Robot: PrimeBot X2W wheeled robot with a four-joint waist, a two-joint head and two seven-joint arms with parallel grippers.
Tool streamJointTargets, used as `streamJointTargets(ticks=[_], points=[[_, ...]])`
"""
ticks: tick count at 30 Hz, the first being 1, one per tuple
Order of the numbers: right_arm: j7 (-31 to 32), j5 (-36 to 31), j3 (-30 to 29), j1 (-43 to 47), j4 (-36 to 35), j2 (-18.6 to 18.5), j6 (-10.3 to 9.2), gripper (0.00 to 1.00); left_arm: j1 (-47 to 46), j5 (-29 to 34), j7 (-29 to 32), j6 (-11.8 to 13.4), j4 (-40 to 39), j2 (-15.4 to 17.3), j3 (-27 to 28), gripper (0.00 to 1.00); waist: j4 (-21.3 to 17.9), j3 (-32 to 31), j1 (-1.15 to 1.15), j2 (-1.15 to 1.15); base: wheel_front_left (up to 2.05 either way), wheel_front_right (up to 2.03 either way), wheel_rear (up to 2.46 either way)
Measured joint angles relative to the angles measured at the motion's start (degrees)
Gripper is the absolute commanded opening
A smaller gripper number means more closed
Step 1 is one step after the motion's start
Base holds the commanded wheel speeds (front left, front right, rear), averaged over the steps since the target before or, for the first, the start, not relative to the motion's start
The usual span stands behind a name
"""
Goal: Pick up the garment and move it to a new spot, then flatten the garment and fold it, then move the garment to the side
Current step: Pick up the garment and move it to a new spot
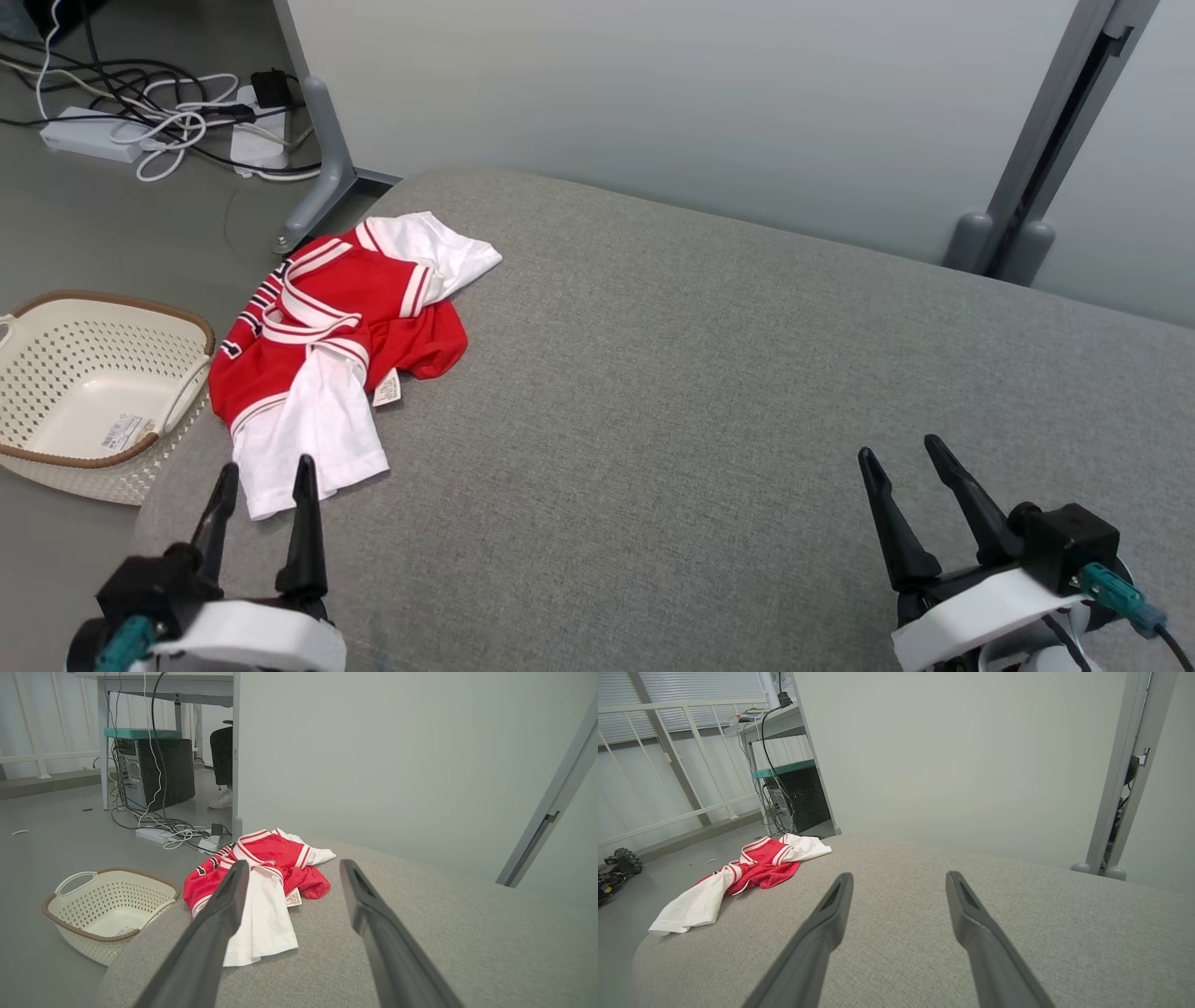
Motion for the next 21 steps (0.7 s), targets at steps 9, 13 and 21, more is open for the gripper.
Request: streamJointTargets(ticks=[9,13,21], points=[[0.0,0.14,1.18,-3.25,-0.91,-1.71,0.0,1.0,-11.64,-3.48,14.23,-1.79,-0.83,6.95,2.22,1.0,-1.99,4.03,0.0,0.0,0.0,0.0,0.0],[0.0,0.04,2.24,-4.99,-0.86,-1.98,0.0,1.0,-18.0,-7.21,21.41,-2.79,3.45,10.14,4.52,1.0,-4.03,6.14,0.0,0.0,0.0,0.0,0.0],[0.0,-0.3,3.3,-9.18,-0.88,-2.93,0.0,1.0,-28.17,-12.39,30.55,-4.12,14.17,16.44,8.11,1.0,-9.65,10.88,0.0,0.0,0.0,0.0,0.0]])
